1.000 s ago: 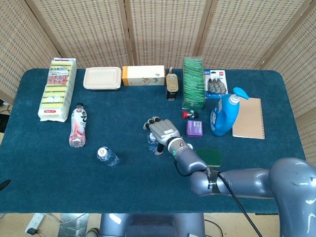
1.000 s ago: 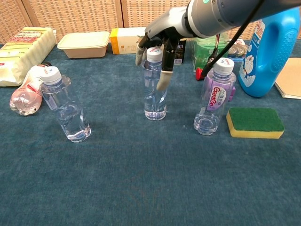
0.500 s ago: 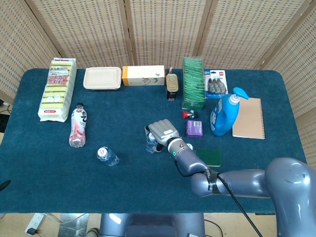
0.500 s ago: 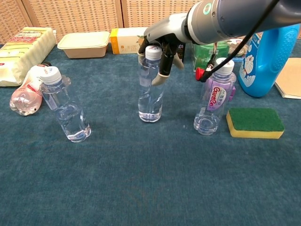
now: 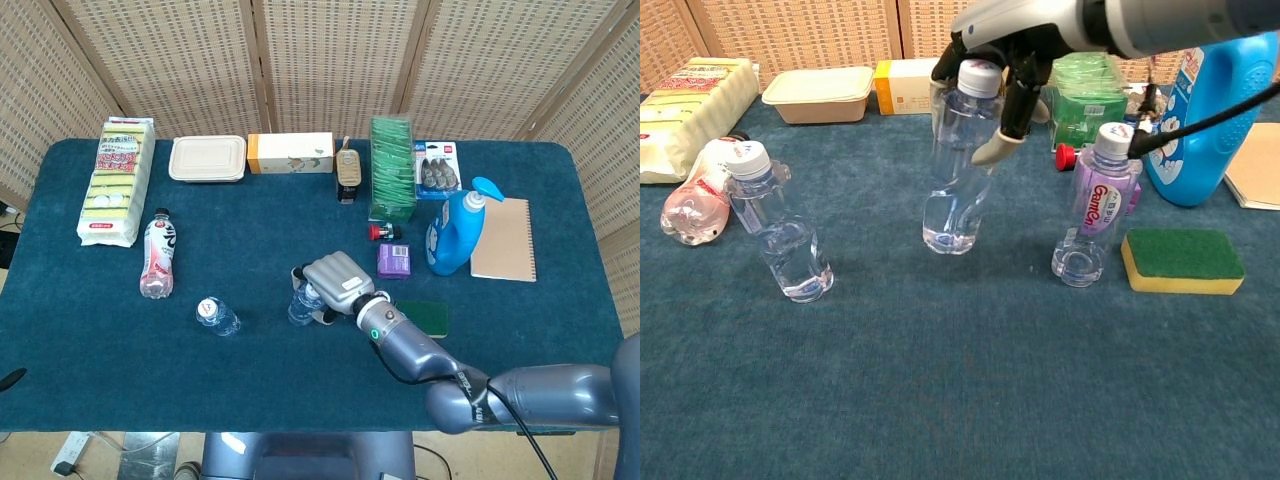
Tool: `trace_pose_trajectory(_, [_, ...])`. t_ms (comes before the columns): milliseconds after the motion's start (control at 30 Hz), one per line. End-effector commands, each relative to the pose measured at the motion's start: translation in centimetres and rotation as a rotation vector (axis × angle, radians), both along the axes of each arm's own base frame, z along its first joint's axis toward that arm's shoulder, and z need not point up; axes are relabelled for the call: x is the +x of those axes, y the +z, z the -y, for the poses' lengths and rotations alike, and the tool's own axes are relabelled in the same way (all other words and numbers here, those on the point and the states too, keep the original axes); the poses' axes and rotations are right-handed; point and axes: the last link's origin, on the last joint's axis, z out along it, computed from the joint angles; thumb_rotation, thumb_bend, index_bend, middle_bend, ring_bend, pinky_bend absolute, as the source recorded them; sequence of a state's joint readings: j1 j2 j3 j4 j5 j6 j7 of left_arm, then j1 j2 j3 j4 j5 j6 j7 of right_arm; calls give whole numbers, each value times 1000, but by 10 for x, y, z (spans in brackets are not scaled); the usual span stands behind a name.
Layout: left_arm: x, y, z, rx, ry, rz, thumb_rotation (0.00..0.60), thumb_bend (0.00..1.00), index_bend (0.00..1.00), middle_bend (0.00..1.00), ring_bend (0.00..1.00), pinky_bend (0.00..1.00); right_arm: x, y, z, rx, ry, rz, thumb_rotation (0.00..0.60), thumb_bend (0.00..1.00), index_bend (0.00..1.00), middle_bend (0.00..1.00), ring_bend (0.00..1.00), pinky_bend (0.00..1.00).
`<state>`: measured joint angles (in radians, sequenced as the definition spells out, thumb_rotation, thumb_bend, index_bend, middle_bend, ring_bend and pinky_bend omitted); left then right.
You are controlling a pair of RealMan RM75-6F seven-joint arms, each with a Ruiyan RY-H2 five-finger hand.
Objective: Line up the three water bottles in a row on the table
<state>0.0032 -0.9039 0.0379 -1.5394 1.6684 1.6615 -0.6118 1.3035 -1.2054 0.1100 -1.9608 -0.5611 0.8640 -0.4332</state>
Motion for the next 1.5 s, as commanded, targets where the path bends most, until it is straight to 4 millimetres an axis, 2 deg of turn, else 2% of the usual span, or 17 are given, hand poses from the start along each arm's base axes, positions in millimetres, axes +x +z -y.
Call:
trace_pose_trajectory(33, [1,-1,1,-1,-5,-3,600,116,0,0,0,43,-8,5,-6,-10,10,-3,600,467,465,448,434,667])
trace_pose_trajectory(367, [1,-2,2,-4,-4,-6,600,116,0,0,0,43,-13,-13,-2,-60,25,-52,600,470,465,448,434,673])
trace_pose_trajectory(600, [-1,1,1,-2,-2,5,600,117,0,0,0,43,-13,-23,-6,-88,31,-102,600,470,465,448,434,676])
trace_pose_trajectory(1000, [-2,3,3,1,-8,14,600,116,0,0,0,43,-14,-32,-10,-90,44,-172,600,457,461,436,421,678])
trace_pose_trajectory(1067, [-2,3,3,2,-8,15,600,117,0,0,0,43,-15,-32,-11,-80,40,-181,600,449,441,426,414,678])
trace_pose_trajectory(1333, [-2,4,4,1,-10,18,600,116,0,0,0,43,-14,-27,-14,-53,39,-184,600,415,207,303,331,661])
trace_pose_trajectory(1500, [-2,4,4,1,-12,19,600,116,0,0,0,43,-13,-26,-14,-55,43,-180,600,408,178,266,304,656])
